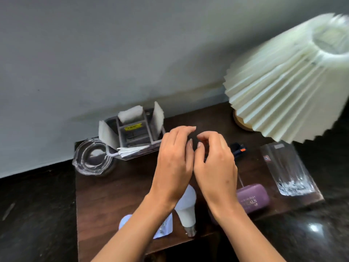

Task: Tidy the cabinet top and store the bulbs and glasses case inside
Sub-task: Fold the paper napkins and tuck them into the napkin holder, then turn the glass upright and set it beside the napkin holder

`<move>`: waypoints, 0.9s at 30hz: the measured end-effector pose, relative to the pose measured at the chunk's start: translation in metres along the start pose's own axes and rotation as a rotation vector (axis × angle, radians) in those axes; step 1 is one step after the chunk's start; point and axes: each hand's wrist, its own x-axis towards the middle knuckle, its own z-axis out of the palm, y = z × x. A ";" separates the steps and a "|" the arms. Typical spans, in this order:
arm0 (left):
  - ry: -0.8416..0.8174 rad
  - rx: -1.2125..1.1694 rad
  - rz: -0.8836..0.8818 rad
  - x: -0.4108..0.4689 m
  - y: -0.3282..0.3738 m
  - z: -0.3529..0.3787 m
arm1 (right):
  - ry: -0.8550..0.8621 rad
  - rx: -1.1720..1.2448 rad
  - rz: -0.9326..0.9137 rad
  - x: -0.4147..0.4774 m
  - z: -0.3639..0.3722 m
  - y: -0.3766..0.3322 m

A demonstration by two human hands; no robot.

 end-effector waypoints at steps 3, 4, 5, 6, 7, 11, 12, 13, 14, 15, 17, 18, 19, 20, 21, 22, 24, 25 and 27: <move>-0.088 -0.074 0.002 -0.012 0.021 0.025 | 0.061 -0.049 0.044 -0.014 -0.023 0.024; -0.115 -0.104 -0.006 -0.017 0.027 0.033 | 0.072 -0.056 0.059 -0.018 -0.031 0.031; -0.138 -0.137 -0.010 -0.020 0.035 0.042 | 0.082 -0.066 0.070 -0.022 -0.040 0.038; -0.162 -0.172 -0.017 -0.024 0.042 0.052 | 0.086 -0.082 0.079 -0.025 -0.048 0.046; -0.194 -0.213 -0.037 -0.028 0.048 0.061 | 0.086 -0.101 0.091 -0.028 -0.056 0.054; -0.321 -0.300 -0.158 -0.035 0.070 0.099 | 0.092 -0.145 0.116 -0.032 -0.082 0.089; -0.346 -0.302 -0.204 -0.035 0.075 0.108 | 0.098 -0.157 0.115 -0.031 -0.088 0.098; -0.368 -0.307 -0.254 -0.036 0.079 0.116 | 0.103 -0.171 0.115 -0.030 -0.094 0.105; -0.382 -0.312 -0.302 -0.035 0.082 0.124 | 0.105 -0.189 0.115 -0.028 -0.098 0.111; -0.388 -0.325 -0.347 -0.035 0.085 0.131 | 0.103 -0.212 0.120 -0.027 -0.102 0.118; -0.394 -0.367 -0.440 -0.031 0.092 0.143 | 0.092 -0.265 0.144 -0.022 -0.109 0.132; -0.401 -0.384 -0.493 -0.028 0.095 0.148 | 0.075 -0.286 0.161 -0.019 -0.111 0.139; -0.410 -0.393 -0.539 -0.026 0.098 0.152 | 0.051 -0.296 0.180 -0.015 -0.111 0.145; -0.412 -0.396 -0.571 -0.023 0.101 0.156 | 0.018 -0.295 0.200 -0.011 -0.112 0.150; -0.410 -0.399 -0.591 -0.021 0.102 0.161 | -0.022 -0.288 0.222 -0.006 -0.113 0.155; -0.404 -0.403 -0.603 -0.018 0.102 0.165 | -0.066 -0.278 0.247 -0.001 -0.112 0.158; -0.394 -0.424 -0.623 -0.014 0.102 0.171 | -0.151 -0.256 0.301 0.008 -0.111 0.165; -0.391 -0.435 -0.634 -0.013 0.101 0.174 | -0.191 -0.238 0.326 0.012 -0.110 0.169; -0.389 -0.460 -0.650 -0.012 0.101 0.177 | -0.248 -0.185 0.357 0.017 -0.108 0.175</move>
